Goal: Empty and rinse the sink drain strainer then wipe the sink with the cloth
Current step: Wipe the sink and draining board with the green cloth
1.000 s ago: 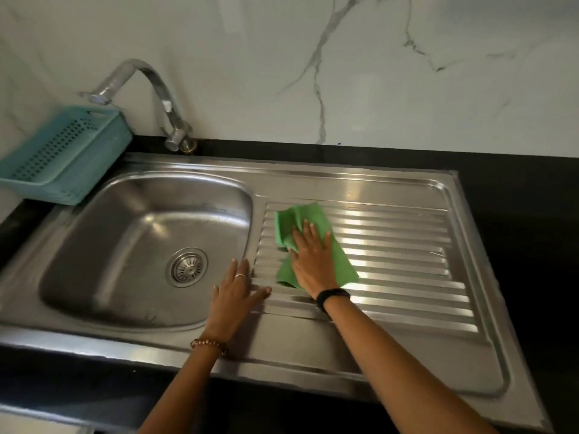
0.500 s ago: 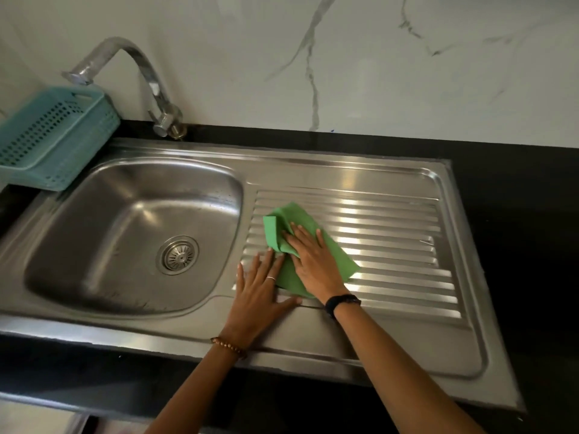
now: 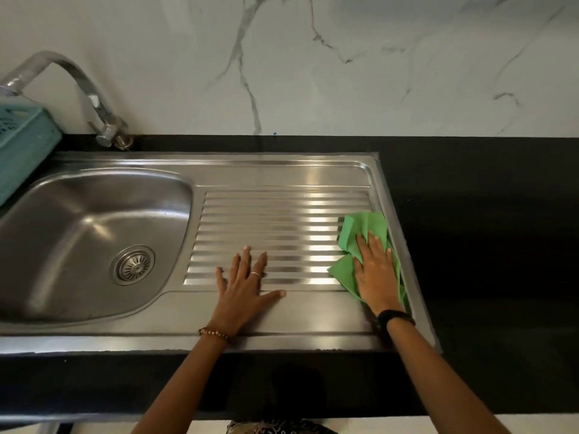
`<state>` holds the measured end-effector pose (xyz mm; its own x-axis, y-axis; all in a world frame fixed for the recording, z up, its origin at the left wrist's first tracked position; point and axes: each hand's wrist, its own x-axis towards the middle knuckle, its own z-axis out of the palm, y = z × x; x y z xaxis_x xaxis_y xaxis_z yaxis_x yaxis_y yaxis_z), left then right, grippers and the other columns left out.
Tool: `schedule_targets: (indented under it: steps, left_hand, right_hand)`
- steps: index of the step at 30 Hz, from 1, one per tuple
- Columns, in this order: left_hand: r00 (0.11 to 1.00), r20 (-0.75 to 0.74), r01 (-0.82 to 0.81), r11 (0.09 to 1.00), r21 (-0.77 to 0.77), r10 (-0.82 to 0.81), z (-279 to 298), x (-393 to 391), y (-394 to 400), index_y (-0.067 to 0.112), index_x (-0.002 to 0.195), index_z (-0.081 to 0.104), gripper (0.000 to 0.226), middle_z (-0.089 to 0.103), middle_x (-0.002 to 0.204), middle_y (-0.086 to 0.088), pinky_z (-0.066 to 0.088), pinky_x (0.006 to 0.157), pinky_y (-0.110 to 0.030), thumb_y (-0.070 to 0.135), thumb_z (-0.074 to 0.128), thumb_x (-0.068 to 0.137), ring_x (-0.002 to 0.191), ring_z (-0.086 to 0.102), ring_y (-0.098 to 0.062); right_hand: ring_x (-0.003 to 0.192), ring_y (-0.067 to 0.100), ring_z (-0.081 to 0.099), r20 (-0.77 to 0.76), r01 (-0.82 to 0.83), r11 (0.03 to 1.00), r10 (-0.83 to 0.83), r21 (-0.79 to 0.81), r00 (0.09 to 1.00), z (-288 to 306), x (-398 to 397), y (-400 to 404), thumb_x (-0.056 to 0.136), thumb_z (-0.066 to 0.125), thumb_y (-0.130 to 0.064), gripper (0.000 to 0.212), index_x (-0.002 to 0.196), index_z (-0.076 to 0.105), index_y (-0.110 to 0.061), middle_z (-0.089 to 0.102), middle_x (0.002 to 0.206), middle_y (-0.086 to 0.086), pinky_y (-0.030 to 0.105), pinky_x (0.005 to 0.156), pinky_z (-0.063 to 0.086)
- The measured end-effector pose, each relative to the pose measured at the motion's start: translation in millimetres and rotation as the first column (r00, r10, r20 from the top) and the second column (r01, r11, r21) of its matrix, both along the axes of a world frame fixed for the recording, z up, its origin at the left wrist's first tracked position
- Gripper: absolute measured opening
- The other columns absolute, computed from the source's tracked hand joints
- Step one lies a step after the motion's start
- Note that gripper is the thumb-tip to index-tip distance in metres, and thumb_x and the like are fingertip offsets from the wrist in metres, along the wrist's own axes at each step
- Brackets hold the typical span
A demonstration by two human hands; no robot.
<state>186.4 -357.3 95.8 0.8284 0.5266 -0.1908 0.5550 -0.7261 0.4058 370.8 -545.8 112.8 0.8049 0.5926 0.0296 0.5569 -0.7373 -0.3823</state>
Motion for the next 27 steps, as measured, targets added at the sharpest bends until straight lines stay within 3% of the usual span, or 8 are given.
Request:
schedule_targets:
  steps: [5, 8, 11, 15, 21, 27]
  left_hand:
    - [0.983, 0.022, -0.18, 0.984, -0.005, 0.18, -0.8, -38.5, 31.1, 0.031, 0.144, -0.009, 0.104, -0.014, 0.157, -0.004, -0.016, 0.11, -0.047, 0.086, 0.025, 0.062, 0.14, -0.019, -0.018]
    - [0.958, 0.005, -0.286, 0.958, -0.032, 0.286, 3.6, -60.2, 48.8, 0.024, 0.147, -0.003, 0.101, -0.008, 0.157, -0.01, -0.009, 0.114, -0.051, 0.076, 0.043, 0.073, 0.144, -0.01, -0.025]
    - [0.96, -0.006, -0.28, 0.957, -0.074, 0.28, 6.4, -75.1, 63.5, 0.02, 0.147, 0.004, 0.092, -0.001, 0.158, -0.009, 0.003, 0.117, -0.05, 0.061, 0.051, 0.08, 0.145, -0.001, -0.025]
    - [0.963, 0.049, -0.258, 0.957, -0.132, 0.266, 15.6, -82.7, 82.2, 0.017, 0.143, 0.027, 0.079, 0.02, 0.155, -0.008, 0.026, 0.115, -0.043, 0.044, 0.064, 0.079, 0.14, 0.022, -0.026]
    - [0.97, 0.123, -0.191, 0.971, -0.146, 0.209, 16.0, -94.1, 100.0, 0.012, 0.137, 0.04, 0.073, 0.035, 0.148, -0.006, 0.025, 0.112, -0.028, 0.033, 0.072, 0.075, 0.135, 0.033, -0.022]
    - [0.948, 0.177, -0.231, 0.953, -0.196, 0.266, 17.7, -103.3, 99.7, 0.012, 0.131, 0.044, 0.067, 0.047, 0.136, -0.007, 0.04, 0.104, -0.034, 0.032, 0.072, 0.075, 0.123, 0.047, -0.023]
  right_hand:
    - [0.145, 0.023, 0.014, 0.04, 0.015, 0.998, -0.013, -0.053, 0.999, -7.1, -34.9, -7.8, 0.097, 0.041, -0.022, 0.051, 0.145, 0.024, -0.018, 0.02, 0.156, 0.009, 0.046, 0.118, 0.003]
    - [0.145, 0.025, 0.014, 0.055, 0.047, 0.993, -0.041, -0.106, 0.998, -5.1, -31.8, 10.4, 0.098, 0.037, -0.026, 0.051, 0.146, 0.023, -0.017, 0.018, 0.156, 0.012, 0.051, 0.117, 0.005]
    - [0.146, 0.027, 0.009, 0.019, 0.062, 0.991, -0.06, -0.122, 0.998, -1.9, -31.2, 49.3, 0.099, 0.031, -0.031, 0.051, 0.147, 0.019, -0.018, 0.011, 0.158, 0.012, 0.052, 0.117, 0.003]
    - [0.146, 0.023, 0.003, 0.016, -0.121, 0.981, 0.125, -0.153, 0.992, -7.4, -66.5, 119.9, 0.098, 0.027, -0.035, 0.052, 0.147, 0.017, -0.022, 0.006, 0.159, 0.009, 0.051, 0.117, 0.0]
    - [0.146, 0.025, 0.002, -0.005, -0.354, 0.929, 0.356, -0.107, 0.935, -5.6, -133.7, 221.8, 0.097, 0.032, -0.032, 0.054, 0.147, 0.018, -0.019, 0.008, 0.158, 0.009, 0.052, 0.115, -0.008]
    - [0.147, 0.021, 0.002, 0.022, -0.581, 0.803, 0.588, -0.136, 0.808, -11.2, -159.1, 247.7, 0.097, 0.035, -0.031, 0.05, 0.145, 0.023, -0.023, 0.009, 0.159, 0.003, 0.049, 0.119, -0.006]
